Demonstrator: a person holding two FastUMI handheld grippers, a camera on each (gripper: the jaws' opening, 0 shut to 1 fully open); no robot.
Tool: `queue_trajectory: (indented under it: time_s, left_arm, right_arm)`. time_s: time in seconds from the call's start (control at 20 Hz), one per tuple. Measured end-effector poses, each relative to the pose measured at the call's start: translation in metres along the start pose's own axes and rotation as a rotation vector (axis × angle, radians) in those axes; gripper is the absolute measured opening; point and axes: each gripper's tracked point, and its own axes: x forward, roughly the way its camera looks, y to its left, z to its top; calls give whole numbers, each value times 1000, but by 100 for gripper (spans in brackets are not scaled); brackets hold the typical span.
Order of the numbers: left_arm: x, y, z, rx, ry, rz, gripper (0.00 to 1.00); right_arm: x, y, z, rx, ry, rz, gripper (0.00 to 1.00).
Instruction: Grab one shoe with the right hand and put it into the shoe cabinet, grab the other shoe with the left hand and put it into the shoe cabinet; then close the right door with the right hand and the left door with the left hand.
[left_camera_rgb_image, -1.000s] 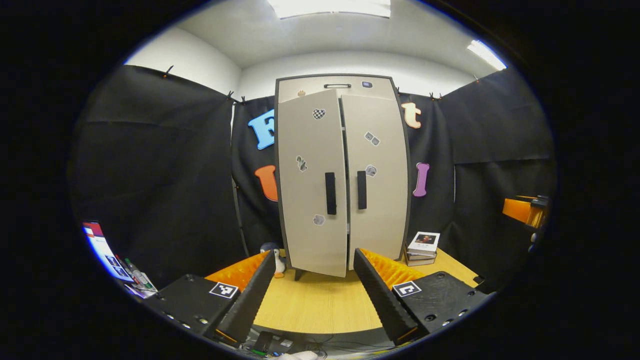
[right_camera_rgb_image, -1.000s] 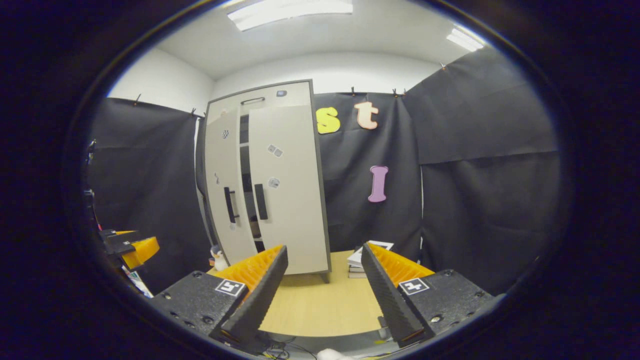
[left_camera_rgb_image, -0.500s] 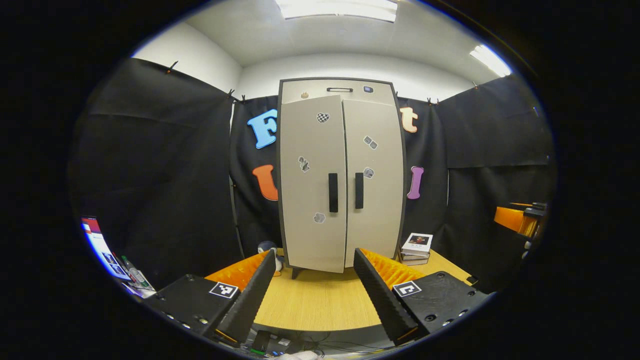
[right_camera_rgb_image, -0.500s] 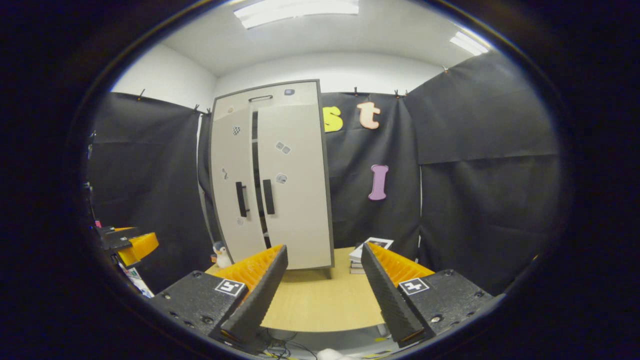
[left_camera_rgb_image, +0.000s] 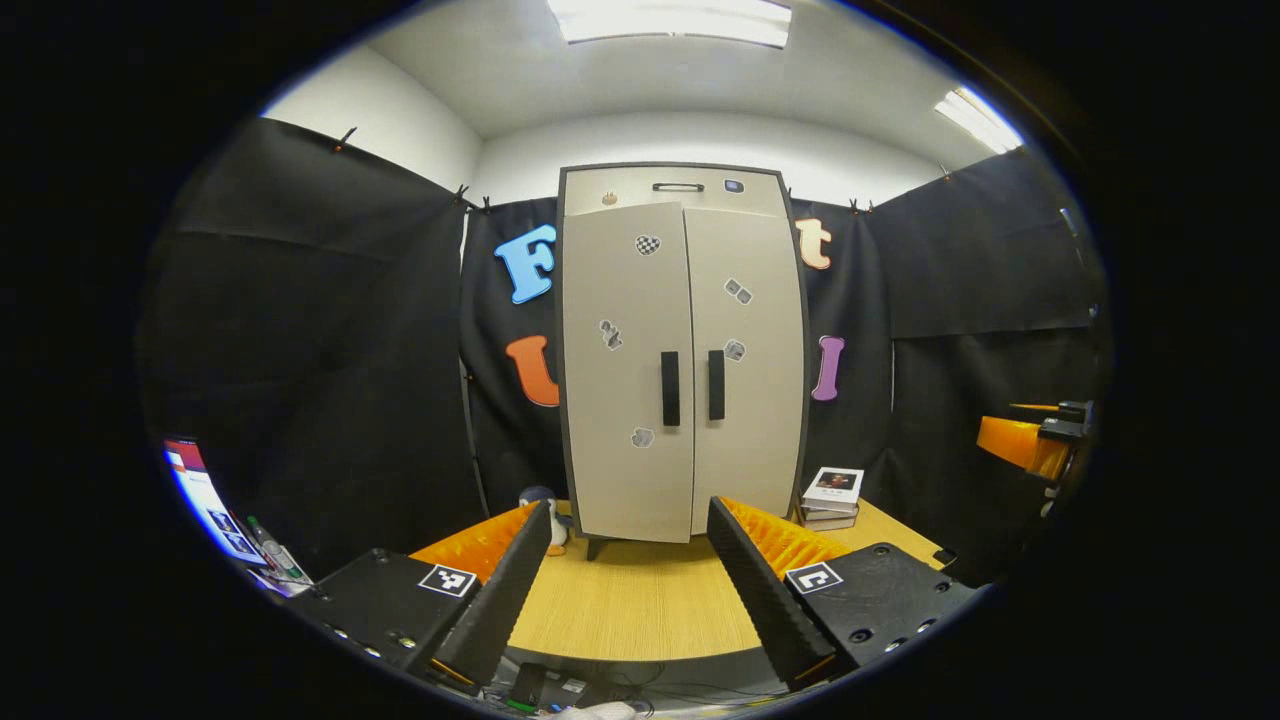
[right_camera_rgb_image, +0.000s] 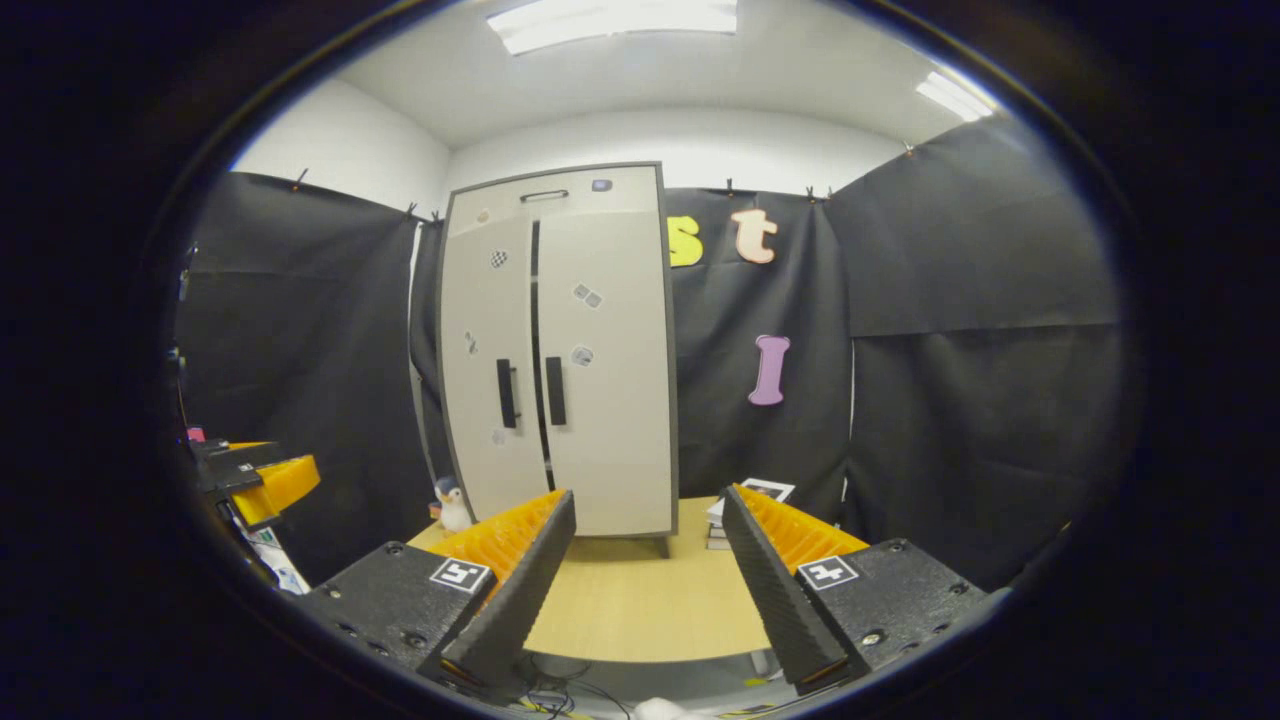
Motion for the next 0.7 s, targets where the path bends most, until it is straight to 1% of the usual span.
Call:
queue_trajectory:
  time_s: [0.05, 0.1, 0.15, 0.7]
  left_arm:
    - [-1, -1, -1, 0, 2, 0, 96]
    - [-1, -1, -1, -1, 3, -2, 100]
    - [0, -2, -1, -3, 2, -6, 96]
    - [7, -9, 4, 2, -13, -23, 96]
  right_arm:
    - [1, 1, -1, 2, 3, 3, 95]
    - [1, 2, -1, 2, 5, 5, 97]
    - [2, 2, 0, 0, 5, 3, 97]
    - [1, -6, 3, -15, 1, -18, 97]
